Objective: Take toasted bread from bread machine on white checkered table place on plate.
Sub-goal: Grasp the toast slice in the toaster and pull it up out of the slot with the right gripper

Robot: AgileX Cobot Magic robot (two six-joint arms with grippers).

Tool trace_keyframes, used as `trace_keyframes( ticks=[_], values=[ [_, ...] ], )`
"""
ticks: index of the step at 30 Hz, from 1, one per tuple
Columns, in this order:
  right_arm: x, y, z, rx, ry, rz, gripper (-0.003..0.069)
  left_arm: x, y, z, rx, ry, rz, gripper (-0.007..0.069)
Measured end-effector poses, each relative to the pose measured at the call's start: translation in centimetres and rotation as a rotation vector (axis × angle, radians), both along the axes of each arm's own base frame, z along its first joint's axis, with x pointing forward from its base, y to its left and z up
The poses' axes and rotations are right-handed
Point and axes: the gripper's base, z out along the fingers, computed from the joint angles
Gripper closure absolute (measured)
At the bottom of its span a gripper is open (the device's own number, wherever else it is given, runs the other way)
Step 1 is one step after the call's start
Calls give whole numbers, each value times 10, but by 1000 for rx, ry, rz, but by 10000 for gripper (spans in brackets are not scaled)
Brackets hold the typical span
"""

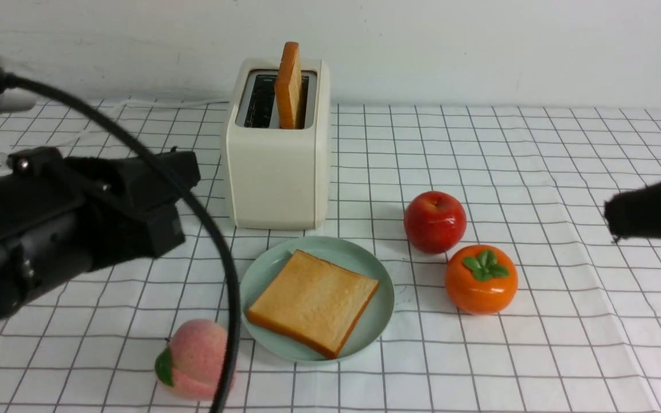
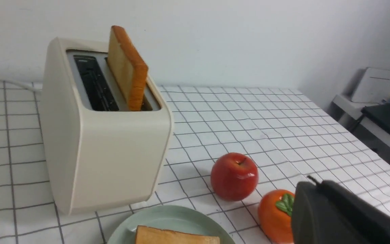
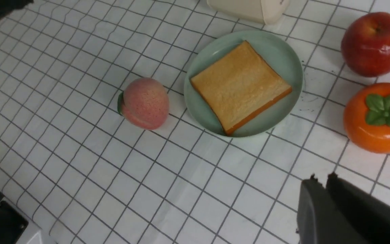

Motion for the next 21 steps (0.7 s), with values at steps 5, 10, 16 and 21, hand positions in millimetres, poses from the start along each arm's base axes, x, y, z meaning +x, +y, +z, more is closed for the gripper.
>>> trace_keyframes(
  ticks=[5,10,16,21],
  values=[
    [28,24,9,-6,13,93,613,-20,7,2,-9,-57,-28,638],
    [66,81,20,-51,-24,181,613,-43,14,-7,5,-106,-74,638],
    [112,136,20,-78,-71,116,596,-51,18,-4,4,-145,-77,638],
    [160,170,11,-45,-78,15,508,-56,20,-1,24,-183,-85,638]
  ],
)
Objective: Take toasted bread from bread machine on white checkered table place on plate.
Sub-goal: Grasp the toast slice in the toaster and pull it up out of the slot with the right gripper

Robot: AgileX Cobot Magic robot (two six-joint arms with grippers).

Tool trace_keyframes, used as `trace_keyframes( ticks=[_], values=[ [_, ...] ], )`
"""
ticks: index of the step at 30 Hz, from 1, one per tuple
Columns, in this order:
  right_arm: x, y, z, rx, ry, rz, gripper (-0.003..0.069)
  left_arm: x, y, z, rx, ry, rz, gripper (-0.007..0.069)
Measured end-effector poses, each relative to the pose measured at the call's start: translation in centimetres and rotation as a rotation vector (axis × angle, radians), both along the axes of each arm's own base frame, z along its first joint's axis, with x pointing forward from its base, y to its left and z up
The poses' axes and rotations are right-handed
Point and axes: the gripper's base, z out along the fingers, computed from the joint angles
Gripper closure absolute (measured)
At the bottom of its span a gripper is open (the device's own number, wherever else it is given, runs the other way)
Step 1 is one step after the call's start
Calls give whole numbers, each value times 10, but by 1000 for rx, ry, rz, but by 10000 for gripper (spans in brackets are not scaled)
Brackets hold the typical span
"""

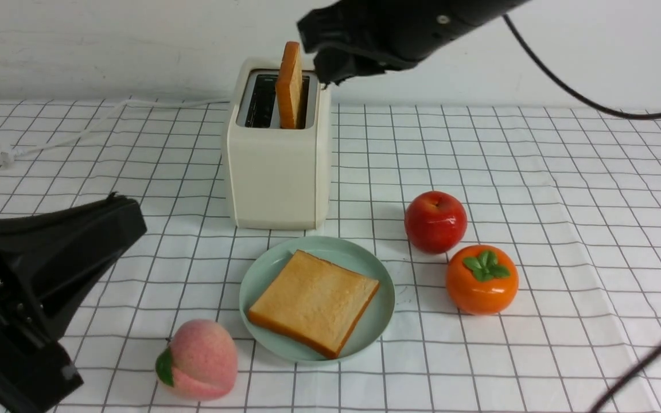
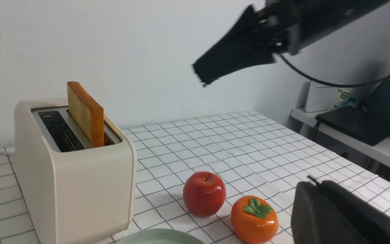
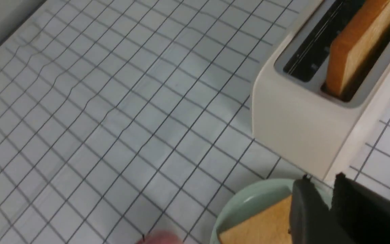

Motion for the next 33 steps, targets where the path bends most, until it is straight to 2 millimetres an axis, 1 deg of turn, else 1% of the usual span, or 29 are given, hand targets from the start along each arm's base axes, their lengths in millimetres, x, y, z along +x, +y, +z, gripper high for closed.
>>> trace_keyframes(
  ticks=[1,2,3,4,5,6,7,9,10,11,12,15,19,27,29,31,32,33],
  values=[
    [2,1,-1,2,0,-4,503,0,0,0,0,-2,-1,638],
    [18,11,-13,2,12,-27,453,-2,0,1,5,-10,-11,638],
    [23,13,-14,2,3,-34,426,-3,0,1,7,-13,-15,638],
    [33,18,-21,0,-7,-46,382,-4,0,2,6,-19,-19,638],
    [35,19,-22,0,-10,-47,375,-4,0,2,6,-20,-19,638],
    [43,24,-30,2,-18,-55,347,-5,0,2,6,-23,-20,638],
    [55,31,-37,15,-50,-67,293,-5,1,2,5,-28,-16,638],
    [69,38,-46,29,-97,-81,235,-4,5,3,13,-39,29,638],
    [75,41,-52,36,-112,-89,219,-2,8,3,17,-43,63,638],
    [76,41,-53,36,-117,-91,212,-2,8,3,17,-43,63,638],
    [82,44,-60,41,-137,-105,196,0,12,3,17,-46,120,638],
    [93,48,-72,57,-160,-144,183,5,23,4,-2,-39,254,638],
    [102,50,-83,67,-187,-180,186,7,30,4,-30,-21,328,638],
    [116,53,-102,65,-233,-223,193,6,27,4,10,-39,304,638],
    [120,54,-109,54,-243,-225,195,6,27,4,13,-41,293,638],
    [125,53,-118,31,-258,-230,220,6,26,4,13,-41,289,638],
    [126,52,-118,28,-260,-231,227,6,26,4,13,-41,289,638],
    [127,52,-120,26,-261,-235,253,6,26,4,13,-41,288,638]
  ],
)
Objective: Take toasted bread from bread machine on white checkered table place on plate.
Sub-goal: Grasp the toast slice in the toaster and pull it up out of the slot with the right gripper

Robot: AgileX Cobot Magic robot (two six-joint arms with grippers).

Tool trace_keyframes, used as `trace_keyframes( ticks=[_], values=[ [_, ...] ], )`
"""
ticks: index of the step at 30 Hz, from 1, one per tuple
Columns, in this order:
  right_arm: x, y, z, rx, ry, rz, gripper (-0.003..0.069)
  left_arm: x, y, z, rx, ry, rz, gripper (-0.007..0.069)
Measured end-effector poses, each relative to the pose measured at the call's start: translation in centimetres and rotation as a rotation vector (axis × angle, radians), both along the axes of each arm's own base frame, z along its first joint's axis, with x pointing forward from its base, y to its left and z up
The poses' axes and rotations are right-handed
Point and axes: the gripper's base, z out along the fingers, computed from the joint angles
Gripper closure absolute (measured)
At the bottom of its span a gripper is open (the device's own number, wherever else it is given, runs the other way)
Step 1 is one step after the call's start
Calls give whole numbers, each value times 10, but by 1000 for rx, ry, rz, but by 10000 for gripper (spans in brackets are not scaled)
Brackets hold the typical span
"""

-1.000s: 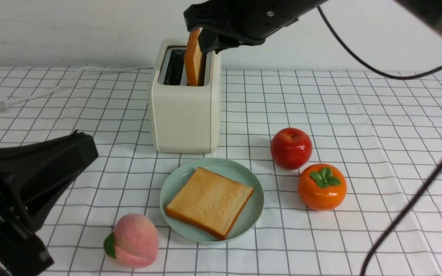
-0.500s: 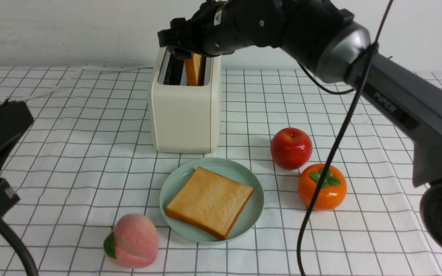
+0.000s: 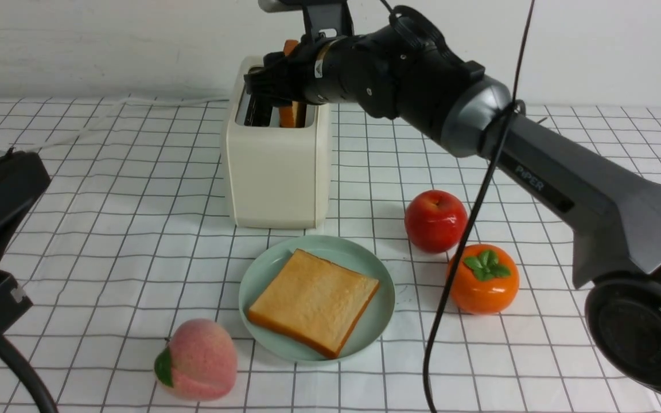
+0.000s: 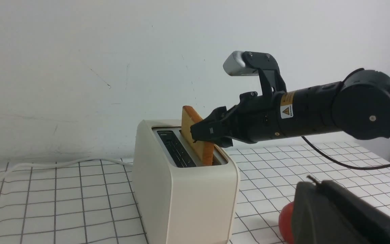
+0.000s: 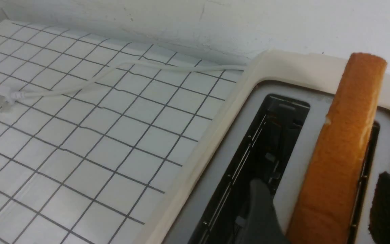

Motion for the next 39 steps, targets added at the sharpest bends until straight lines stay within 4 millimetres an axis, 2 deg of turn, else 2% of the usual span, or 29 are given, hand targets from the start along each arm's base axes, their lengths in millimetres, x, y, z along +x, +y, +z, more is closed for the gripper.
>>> trace_keyframes(
  ticks=[2,3,4,8,13,30,37,39],
  values=[
    [0,0,0,1,-3,-6,321,0,0,0,0,0,-1,638],
    [0,0,0,1,-3,-6,321,0,0,0,0,0,-1,638],
    [0,0,1,4,-6,-6,370,0,0,0,0,0,-1,638],
    [0,-1,0,2,3,-8,475,0,0,0,0,0,-2,638],
    [0,-1,0,-1,5,-9,549,0,0,0,1,0,-3,638],
    [-3,-3,6,-7,10,-13,558,0,0,0,1,0,-3,638],
    [-13,-10,37,15,-22,-17,558,0,0,0,-3,1,-6,638],
    [-25,-18,63,32,-27,-21,558,-1,-2,0,-8,4,-18,638]
  ],
)
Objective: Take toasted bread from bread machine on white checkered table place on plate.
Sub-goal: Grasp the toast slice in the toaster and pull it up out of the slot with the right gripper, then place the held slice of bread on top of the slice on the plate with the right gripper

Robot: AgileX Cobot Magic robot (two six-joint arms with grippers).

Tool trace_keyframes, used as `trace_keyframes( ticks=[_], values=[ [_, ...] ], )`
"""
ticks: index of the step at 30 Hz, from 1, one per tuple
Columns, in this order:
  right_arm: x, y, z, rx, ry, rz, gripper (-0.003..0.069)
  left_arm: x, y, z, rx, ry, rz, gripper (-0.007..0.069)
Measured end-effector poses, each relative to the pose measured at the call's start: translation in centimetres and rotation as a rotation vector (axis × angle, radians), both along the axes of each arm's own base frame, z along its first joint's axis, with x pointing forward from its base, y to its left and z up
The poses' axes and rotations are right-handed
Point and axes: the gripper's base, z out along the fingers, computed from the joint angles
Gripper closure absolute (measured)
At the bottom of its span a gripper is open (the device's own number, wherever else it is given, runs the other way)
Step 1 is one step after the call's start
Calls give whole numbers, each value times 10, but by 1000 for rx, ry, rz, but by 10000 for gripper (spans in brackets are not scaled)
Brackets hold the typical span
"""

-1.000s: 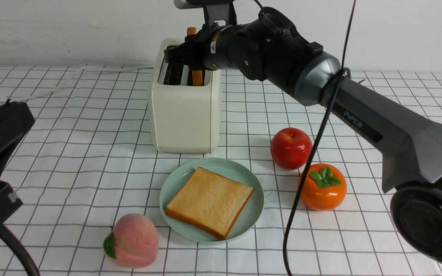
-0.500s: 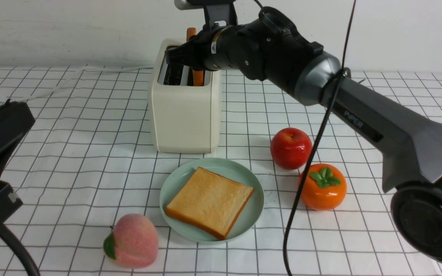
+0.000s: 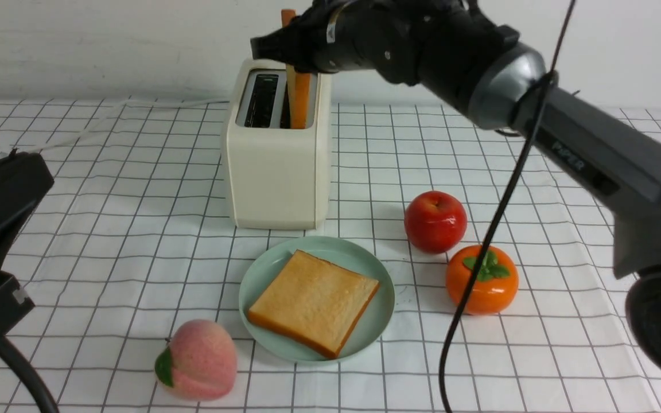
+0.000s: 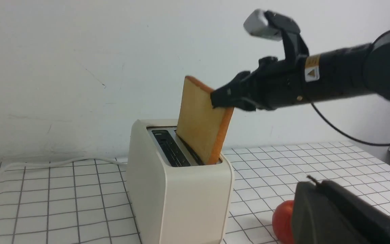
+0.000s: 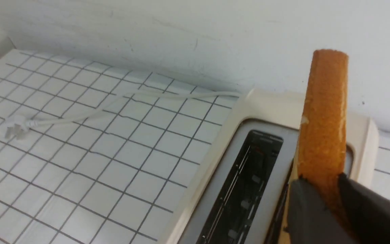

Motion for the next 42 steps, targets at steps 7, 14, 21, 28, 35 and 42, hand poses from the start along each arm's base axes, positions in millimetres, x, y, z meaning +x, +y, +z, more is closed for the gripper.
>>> trace_keyframes(
  ticks=[7,14,21,28,35,42],
  values=[
    [-56,-24,69,-29,79,115,564,0,-1,-2,-28,20,-15,638],
    [-115,-32,86,-152,291,446,564,0,-2,-37,-57,144,-18,638],
    [-133,-35,93,-144,324,521,564,-1,-4,-45,-81,179,-37,638],
    [-133,-28,29,-130,560,562,564,-2,-6,-54,-80,203,-63,638],
    [-108,-52,-48,53,721,511,564,-4,-7,-72,-45,246,-73,638],
    [-89,-86,-87,411,639,516,564,-8,-11,-82,-39,272,-133,638]
  ],
)
